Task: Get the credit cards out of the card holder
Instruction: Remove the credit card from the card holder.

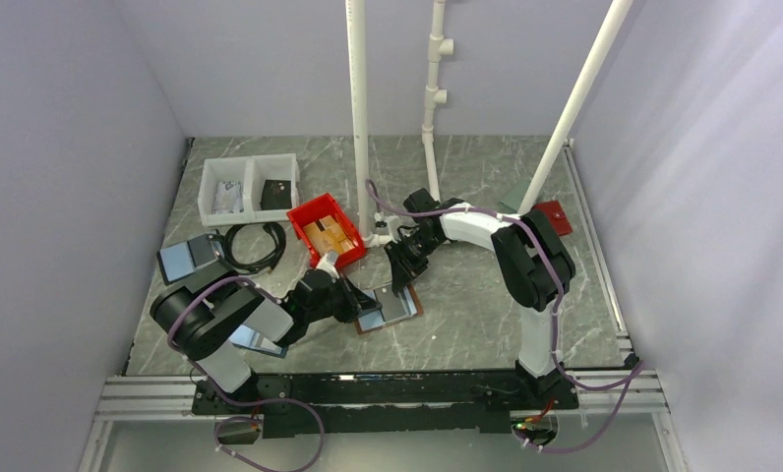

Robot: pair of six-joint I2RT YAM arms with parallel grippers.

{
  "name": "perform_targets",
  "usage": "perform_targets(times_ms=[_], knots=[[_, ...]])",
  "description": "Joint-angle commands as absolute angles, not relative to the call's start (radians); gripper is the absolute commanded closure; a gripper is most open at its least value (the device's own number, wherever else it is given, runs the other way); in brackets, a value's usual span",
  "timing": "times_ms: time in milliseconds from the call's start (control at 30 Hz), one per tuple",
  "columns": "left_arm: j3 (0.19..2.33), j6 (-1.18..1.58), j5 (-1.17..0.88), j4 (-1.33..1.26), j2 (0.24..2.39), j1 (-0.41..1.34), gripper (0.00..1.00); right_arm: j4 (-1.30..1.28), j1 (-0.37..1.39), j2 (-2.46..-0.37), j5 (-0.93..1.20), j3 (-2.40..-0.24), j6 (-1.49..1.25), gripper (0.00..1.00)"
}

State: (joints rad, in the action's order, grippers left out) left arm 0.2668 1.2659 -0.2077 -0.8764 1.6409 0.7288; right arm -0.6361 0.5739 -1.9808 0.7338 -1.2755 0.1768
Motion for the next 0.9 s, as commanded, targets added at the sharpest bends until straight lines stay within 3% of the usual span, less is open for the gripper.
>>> perform_targets(times_ms=[0,133,333,867], knots=[[0.272,1.215,-0.123,-0.79,1.612,0.721,1.0,-0.709,0.6,-1.945,0.757,-1.273,0.218,0.78],[0.278,1.21,-0.127,-0.773,1.606,0.721,1.0,-0.716,0.598,-1.943,0.757,-1.28,0.222,0.78],[0.28,1.206,-0.129,-0.77,1.605,0.721,1.0,-0.7,0.582,-1.898,0.74,-1.269,0.216,0.66],[0.286,1.2,-0.129,-0.744,1.584,0.72,1.0,-0.711,0.589,-1.961,0.785,-1.269,0.204,0.71]])
